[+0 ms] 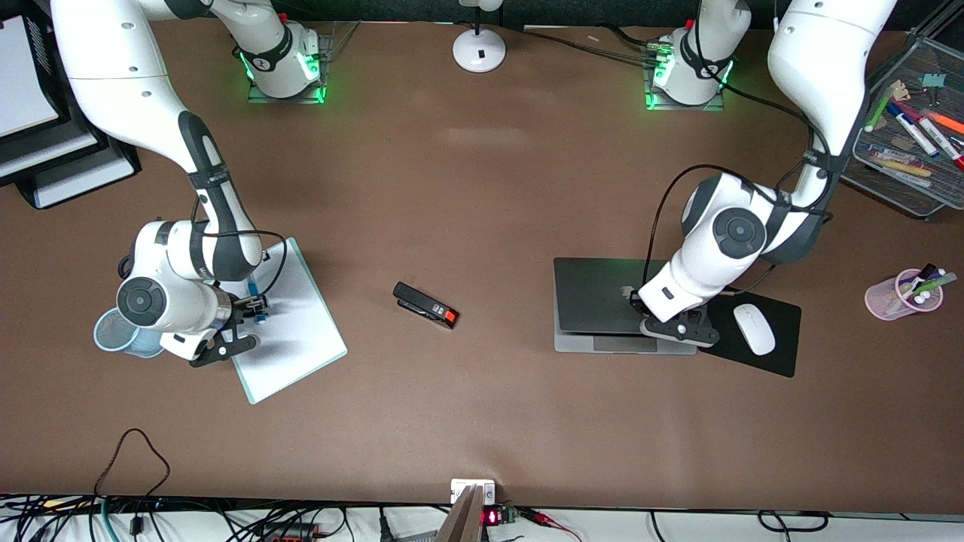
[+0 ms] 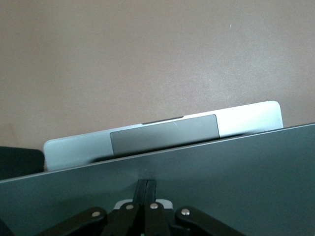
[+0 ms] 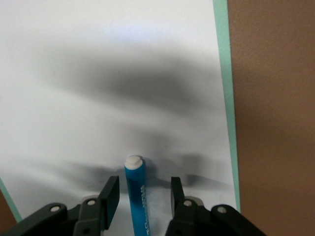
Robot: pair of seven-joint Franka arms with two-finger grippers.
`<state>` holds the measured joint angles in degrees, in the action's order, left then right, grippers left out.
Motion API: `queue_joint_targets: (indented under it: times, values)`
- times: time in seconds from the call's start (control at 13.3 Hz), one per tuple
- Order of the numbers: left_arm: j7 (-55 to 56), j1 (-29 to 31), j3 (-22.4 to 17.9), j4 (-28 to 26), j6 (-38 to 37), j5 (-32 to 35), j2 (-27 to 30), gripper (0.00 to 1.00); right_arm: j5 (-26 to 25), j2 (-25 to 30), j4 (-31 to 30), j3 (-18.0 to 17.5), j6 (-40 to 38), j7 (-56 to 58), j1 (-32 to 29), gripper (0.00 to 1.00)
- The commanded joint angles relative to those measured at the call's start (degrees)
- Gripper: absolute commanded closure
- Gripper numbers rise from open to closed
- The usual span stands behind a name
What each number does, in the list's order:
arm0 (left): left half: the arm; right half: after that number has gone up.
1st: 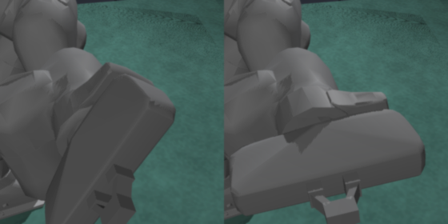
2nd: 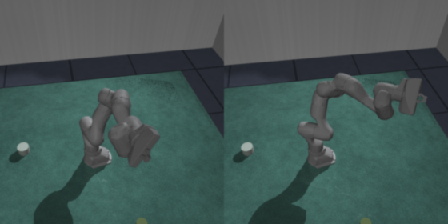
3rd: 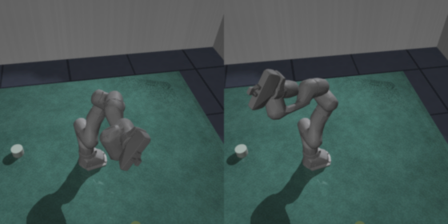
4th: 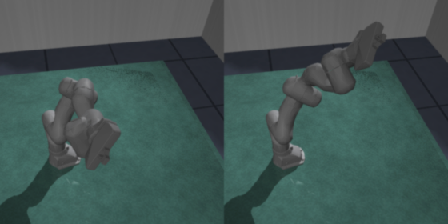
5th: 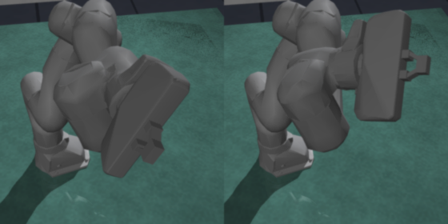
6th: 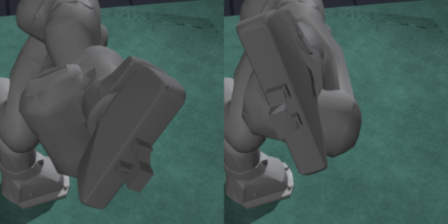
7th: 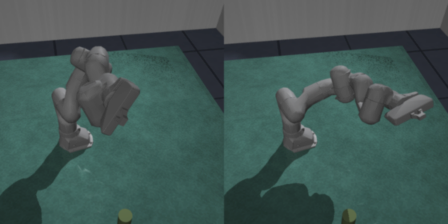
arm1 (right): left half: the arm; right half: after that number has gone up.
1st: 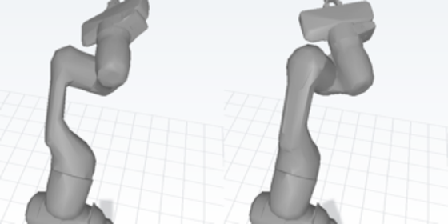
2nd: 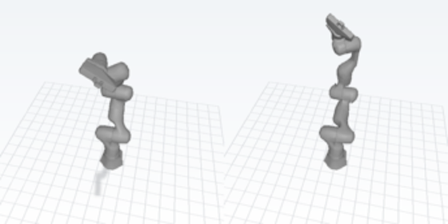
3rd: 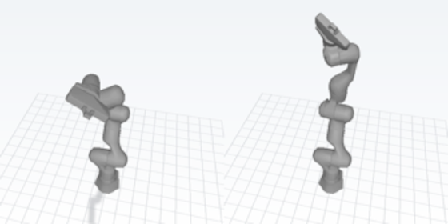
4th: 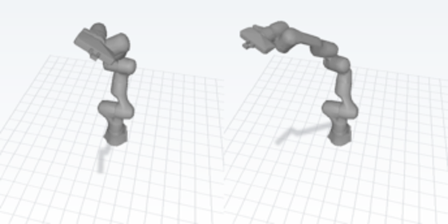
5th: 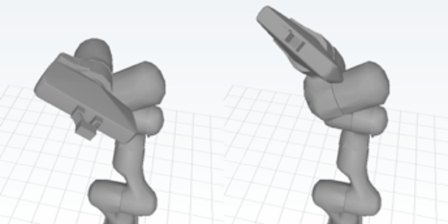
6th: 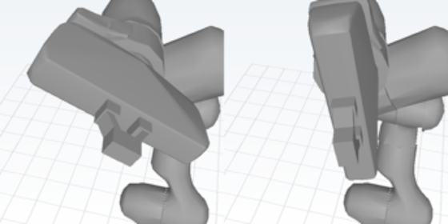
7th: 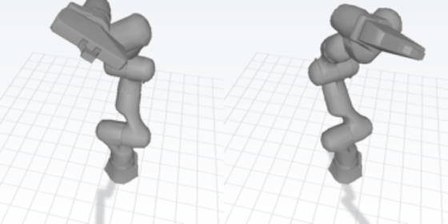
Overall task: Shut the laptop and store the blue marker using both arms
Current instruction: 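Press the laptop lid down with the left gripper while the right gripper holds the marker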
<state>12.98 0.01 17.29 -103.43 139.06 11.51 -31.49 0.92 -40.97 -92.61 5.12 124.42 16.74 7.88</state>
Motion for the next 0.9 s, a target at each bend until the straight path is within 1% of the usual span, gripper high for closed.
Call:
queue_joint_targets:
  times: [0.0, 0.15, 0.3, 0.45, 0.52, 0.67, 0.82]
  values:
    - [0.0, -0.7, 0.0, 4.5, -0.1, 4.9, -4.7, 1.00, 0.9, 0.0, -0.5, -0.4, 0.7, 1.2, -0.1, 0.52]
    - [0.0, -0.7, 0.0, 5.6, 0.7, 5.7, -6.6, 1.00, 0.9, -0.2, -0.5, -0.4, 0.7, 1.2, -0.1, 0.53]
    - [-0.1, -0.8, 0.0, 5.9, 0.9, 6.0, -8.8, 1.00, 0.9, -0.2, -0.4, -0.4, 0.7, 1.2, -0.1, 0.56]
    - [-0.1, -0.6, -0.1, 5.7, 5.9, 5.9, -11.4, 1.00, 0.9, -0.2, -0.4, -0.4, 0.7, 1.2, 0.0, 0.60]
    - [-0.1, -0.7, -0.1, 5.8, 6.2, 5.9, -12.0, 1.00, 0.9, -0.2, -0.4, -0.5, 0.6, 1.1, -0.1, 0.65]
    - [-0.1, -0.6, -0.1, 5.8, 6.2, 5.9, -11.9, 1.00, 0.9, -0.3, -0.4, -0.5, 0.7, 1.1, 0.0, 0.67]
    - [-0.1, -0.5, 0.0, 5.8, 6.1, 5.9, -11.8, 1.00, 0.9, -0.6, -0.3, -0.7, 0.7, 1.1, -0.1, 0.67]
